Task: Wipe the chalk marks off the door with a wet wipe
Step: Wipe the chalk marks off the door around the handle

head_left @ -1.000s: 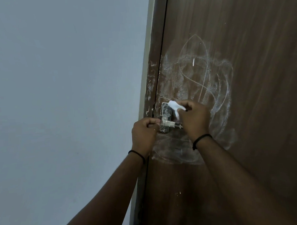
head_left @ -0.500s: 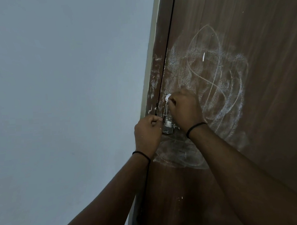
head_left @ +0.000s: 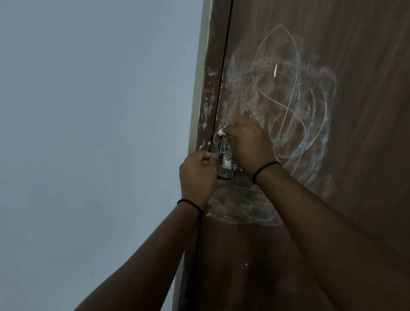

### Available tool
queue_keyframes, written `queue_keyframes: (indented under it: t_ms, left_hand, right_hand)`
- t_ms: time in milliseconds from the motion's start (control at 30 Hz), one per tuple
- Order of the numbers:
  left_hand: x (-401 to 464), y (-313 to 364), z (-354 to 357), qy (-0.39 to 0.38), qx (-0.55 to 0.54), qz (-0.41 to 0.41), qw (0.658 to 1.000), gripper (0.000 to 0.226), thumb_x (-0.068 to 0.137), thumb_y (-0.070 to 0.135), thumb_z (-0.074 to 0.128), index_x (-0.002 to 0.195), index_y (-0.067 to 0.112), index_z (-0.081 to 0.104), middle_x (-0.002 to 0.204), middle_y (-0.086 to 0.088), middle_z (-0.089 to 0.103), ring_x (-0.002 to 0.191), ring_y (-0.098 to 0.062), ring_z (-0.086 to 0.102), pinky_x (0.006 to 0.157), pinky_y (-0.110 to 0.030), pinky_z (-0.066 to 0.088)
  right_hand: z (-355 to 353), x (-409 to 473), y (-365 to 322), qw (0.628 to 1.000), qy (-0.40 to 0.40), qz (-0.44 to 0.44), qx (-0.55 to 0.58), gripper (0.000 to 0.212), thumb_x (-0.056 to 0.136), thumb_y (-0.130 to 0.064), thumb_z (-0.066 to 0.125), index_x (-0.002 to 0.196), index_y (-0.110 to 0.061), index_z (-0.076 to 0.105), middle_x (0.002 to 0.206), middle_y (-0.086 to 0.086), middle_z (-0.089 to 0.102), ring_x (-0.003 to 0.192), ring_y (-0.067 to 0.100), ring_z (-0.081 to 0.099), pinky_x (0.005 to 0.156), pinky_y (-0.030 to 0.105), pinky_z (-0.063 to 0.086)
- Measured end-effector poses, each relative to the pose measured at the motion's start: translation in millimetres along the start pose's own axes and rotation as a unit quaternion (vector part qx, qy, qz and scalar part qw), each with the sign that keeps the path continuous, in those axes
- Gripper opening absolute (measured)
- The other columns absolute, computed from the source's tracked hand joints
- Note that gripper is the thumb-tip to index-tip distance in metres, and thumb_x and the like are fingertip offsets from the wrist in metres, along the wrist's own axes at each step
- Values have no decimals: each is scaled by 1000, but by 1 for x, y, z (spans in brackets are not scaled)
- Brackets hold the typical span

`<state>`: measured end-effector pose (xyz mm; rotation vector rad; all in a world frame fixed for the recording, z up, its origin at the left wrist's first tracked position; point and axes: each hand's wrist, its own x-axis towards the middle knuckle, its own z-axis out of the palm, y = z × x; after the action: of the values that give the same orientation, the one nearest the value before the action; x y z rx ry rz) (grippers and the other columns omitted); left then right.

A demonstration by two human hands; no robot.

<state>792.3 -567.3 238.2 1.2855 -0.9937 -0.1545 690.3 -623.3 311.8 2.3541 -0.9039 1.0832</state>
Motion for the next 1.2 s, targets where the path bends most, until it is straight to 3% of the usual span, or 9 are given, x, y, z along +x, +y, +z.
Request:
queue_keyframes:
  t_ms: [233, 400, 600, 767, 867, 1033, 1200]
  left_hand:
    - [-2, -7, 6, -5, 14, 11, 1000, 15, 91, 20, 62, 78, 23, 70, 72, 12, 65, 69, -1, 59, 64, -17, 42]
    - [-5, -13, 9, -5, 42, 18, 999, 15, 90, 19, 61, 80, 19, 72, 70, 11, 65, 68, -1, 59, 60, -14, 39]
    - [-4, -15, 10, -1, 50, 39, 998, 15, 92, 19, 59, 83, 21, 71, 74, 14, 65, 71, 1, 59, 62, -11, 38]
    - [-5, -7, 11, 14, 64, 48, 997, 19, 92, 20, 59, 77, 31, 64, 67, 23, 57, 68, 10, 57, 56, -4, 35]
    - [-4, -5, 8, 30, 61, 52, 996, 15, 92, 18, 60, 80, 26, 67, 68, 22, 56, 68, 13, 56, 57, -1, 37]
    - [-4, -6, 6, 30, 64, 63, 996, 14, 94, 18, 58, 88, 19, 71, 78, 14, 62, 70, 8, 54, 63, -4, 35]
    - [-5, -5, 9, 37, 69, 72, 994, 16, 95, 16, 57, 90, 19, 72, 82, 15, 62, 72, 10, 53, 63, 3, 36]
  right_hand:
    - [-3, -8, 10, 998, 29, 47, 32, 21, 91, 4, 60, 98, -6, 77, 88, 12, 65, 86, 28, 59, 71, 36, 50]
    - [1, -3, -4, 1000, 20, -3, 9, 24, 87, 9, 59, 97, -4, 77, 89, 12, 64, 93, 30, 58, 86, 40, 50]
    - [-7, -27, 19, 998, 56, 19, 10, 12, 82, 7, 68, 88, 1, 76, 81, 14, 65, 78, 31, 60, 61, 32, 48]
    - [3, -9, 2, 999, 36, -5, -17, 16, 86, 6, 61, 87, -3, 75, 85, 10, 63, 86, 28, 54, 66, 38, 48]
    - [8, -5, -3, 999, 19, -18, -25, 17, 89, 1, 60, 92, -5, 75, 89, 9, 61, 90, 26, 52, 67, 36, 44]
    - [2, -28, 19, 998, 65, 12, -2, 11, 82, 5, 68, 88, -1, 75, 83, 12, 63, 80, 31, 58, 60, 36, 50]
    - [3, -20, 14, 997, 69, 29, 30, 16, 83, 8, 65, 86, -3, 76, 81, 11, 63, 78, 28, 58, 60, 35, 49]
